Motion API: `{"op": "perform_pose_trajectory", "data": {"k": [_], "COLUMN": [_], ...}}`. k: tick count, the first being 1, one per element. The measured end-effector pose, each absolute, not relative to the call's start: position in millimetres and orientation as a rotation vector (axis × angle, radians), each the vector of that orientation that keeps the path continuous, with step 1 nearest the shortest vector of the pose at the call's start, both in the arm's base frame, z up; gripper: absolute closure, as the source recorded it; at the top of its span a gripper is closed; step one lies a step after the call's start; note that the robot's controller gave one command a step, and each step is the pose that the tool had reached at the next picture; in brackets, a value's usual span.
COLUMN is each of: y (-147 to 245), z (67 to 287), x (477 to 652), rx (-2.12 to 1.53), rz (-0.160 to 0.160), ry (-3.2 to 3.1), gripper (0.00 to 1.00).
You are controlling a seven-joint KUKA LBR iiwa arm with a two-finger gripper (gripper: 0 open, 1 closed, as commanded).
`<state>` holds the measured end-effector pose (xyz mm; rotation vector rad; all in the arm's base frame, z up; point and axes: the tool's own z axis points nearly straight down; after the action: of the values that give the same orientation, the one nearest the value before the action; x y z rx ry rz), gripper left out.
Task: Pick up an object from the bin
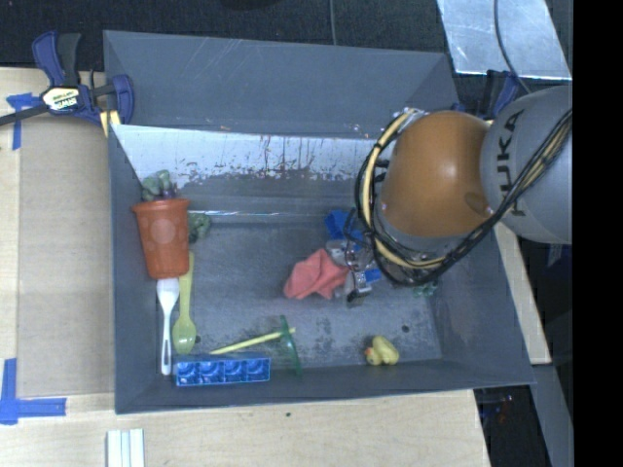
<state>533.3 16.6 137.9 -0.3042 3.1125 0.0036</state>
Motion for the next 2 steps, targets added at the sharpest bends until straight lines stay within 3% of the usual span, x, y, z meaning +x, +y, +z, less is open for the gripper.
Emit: {"op": "perform_pose_trajectory", "data": {"k": [1, 2], "y": [15.0, -30.3], "z": [175.7, 177.0], "x": [543.3, 549.1], "rx": [-0.293, -0.584], "rz": [0.003, -0.001], "ry": [3.113, 3.066], "gripper": [1.00, 1.00]}}
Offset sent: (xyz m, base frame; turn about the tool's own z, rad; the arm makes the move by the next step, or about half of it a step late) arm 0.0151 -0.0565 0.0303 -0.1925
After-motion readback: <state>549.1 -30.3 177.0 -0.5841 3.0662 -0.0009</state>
